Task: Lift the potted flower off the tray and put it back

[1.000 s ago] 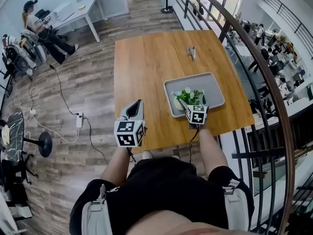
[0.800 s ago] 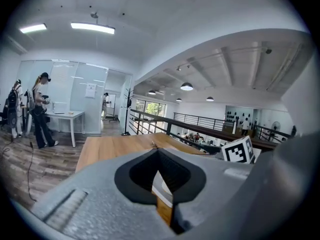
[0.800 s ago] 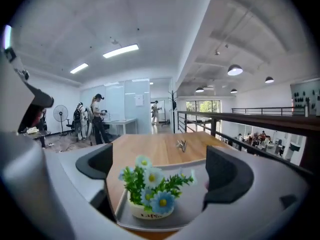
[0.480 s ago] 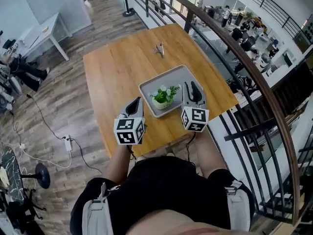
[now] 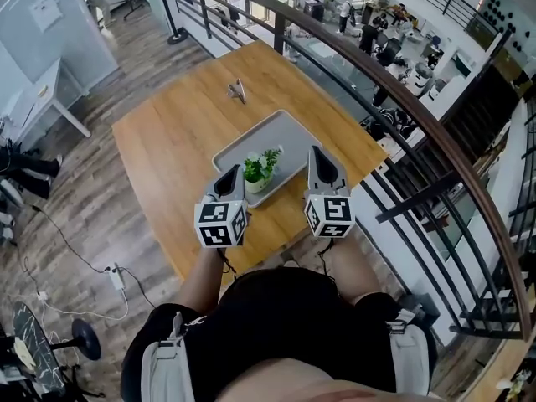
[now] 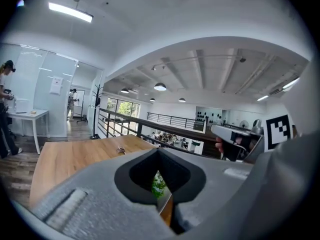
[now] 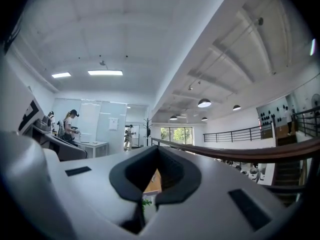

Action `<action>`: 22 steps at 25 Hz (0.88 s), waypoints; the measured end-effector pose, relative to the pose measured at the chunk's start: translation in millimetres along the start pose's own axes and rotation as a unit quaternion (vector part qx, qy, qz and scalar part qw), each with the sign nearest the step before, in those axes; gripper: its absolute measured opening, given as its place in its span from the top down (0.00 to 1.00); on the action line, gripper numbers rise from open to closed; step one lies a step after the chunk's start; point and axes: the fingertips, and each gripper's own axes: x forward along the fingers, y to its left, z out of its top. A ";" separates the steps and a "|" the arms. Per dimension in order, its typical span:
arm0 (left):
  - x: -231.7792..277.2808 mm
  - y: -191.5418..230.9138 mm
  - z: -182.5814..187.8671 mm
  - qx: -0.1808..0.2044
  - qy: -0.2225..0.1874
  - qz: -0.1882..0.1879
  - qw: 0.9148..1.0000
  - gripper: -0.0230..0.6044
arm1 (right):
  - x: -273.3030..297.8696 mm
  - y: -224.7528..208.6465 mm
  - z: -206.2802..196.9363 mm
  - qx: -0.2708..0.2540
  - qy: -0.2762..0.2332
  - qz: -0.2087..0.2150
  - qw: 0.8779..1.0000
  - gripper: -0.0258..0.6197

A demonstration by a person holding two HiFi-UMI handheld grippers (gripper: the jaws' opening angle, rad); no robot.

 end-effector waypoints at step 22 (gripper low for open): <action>-4.2 -1.0 0.1 0.006 -0.002 -0.007 1.000 0.94 | -6.5 4.4 -0.7 0.007 0.006 -0.002 1.000 0.97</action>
